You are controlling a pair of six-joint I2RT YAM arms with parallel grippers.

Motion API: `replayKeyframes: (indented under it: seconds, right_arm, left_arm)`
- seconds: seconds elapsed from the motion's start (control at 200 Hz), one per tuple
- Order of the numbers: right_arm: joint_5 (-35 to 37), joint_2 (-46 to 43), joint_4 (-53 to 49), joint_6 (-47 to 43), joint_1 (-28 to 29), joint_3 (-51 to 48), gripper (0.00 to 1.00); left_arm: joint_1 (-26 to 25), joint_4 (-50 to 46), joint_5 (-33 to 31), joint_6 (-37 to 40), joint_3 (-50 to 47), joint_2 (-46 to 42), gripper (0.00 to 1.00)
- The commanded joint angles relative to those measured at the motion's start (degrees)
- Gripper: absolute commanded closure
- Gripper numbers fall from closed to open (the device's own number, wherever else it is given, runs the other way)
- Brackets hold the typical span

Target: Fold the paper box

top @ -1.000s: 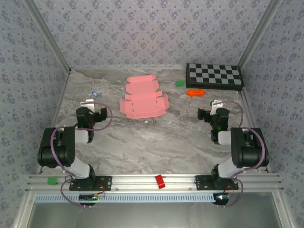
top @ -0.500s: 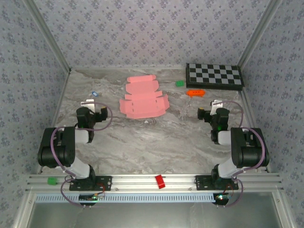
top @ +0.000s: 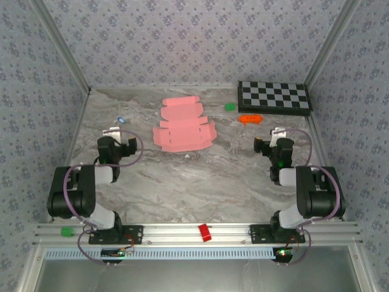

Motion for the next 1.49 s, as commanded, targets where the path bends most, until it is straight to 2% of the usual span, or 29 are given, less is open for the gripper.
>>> replayKeyframes:
  seconds: [0.0, 0.075, 0.195, 0.345, 0.41, 0.45, 0.65, 0.81, 0.9, 1.025, 1.109, 1.314, 1.489]
  right_arm:
    - [4.6, -7.3, -10.3, 2.8, 0.6, 2.7, 0.01]
    - [4.5, -11.2, -22.7, 5.9, 0.6, 6.6, 0.01]
    - [4.1, -14.4, -34.1, 10.3, 2.0, 11.2, 0.01]
    - [4.6, -14.8, -43.9, 16.2, 6.3, 16.1, 0.01]
    - [1.0, -13.5, -47.5, 19.4, 8.1, 18.5, 0.0]
    - [-1.1, -12.5, -48.2, 20.6, 9.9, 19.6, 0.01]
    - [0.4, -5.8, -45.9, 23.7, 23.1, 24.0, 0.0]
    - [-2.4, 3.7, -45.3, 24.6, 30.0, 30.9, 0.14]
    - [-2.8, 9.4, -45.7, 24.7, 33.3, 35.6, 0.28]
    - [-6.1, 16.9, -47.3, 25.0, 35.4, 42.0, 0.54]
    - [-7.8, 21.3, -47.7, 25.5, 36.3, 45.5, 0.66]
    - [-8.9, 29.3, -48.8, 26.3, 37.3, 52.1, 0.89]
    - [-9.1, 32.6, -49.8, 27.3, 37.1, 53.0, 0.92]
  left_arm:
    - [0.0, -13.6, -3.4, -4.4, 5.5, -6.9, 0.0]
    - [-0.1, -21.1, -3.2, -8.4, 8.2, -9.8, 0.0]
    - [-0.7, -30.5, 0.2, -13.9, 13.2, -11.0, 0.0]
    - [-4.4, -40.7, 5.5, -16.9, 22.4, -6.6, 0.01]
    - [-6.9, -44.3, 7.3, -17.5, 27.4, -2.8, 0.01]
    - [-8.4, -46.3, 8.7, -17.6, 30.6, -0.2, 0.04]
    - [-15.9, -53.4, 12.6, -16.3, 48.2, 14.6, 0.29]
    - [-17.9, -54.6, 17.5, -15.8, 60.1, 26.1, 0.52]
    - [-18.2, -55.9, 19.9, -15.6, 66.6, 32.6, 0.62]
    - [-18.5, -59.0, 20.6, -14.9, 75.0, 40.3, 0.79]
    - [-18.4, -61.3, 20.6, -14.3, 79.6, 44.6, 0.87]
    - [-18.6, -65.9, 21.2, -13.3, 85.8, 51.3, 0.93]
    - [-19.0, -65.7, 19.4, -12.8, 81.2, 50.5, 0.96]
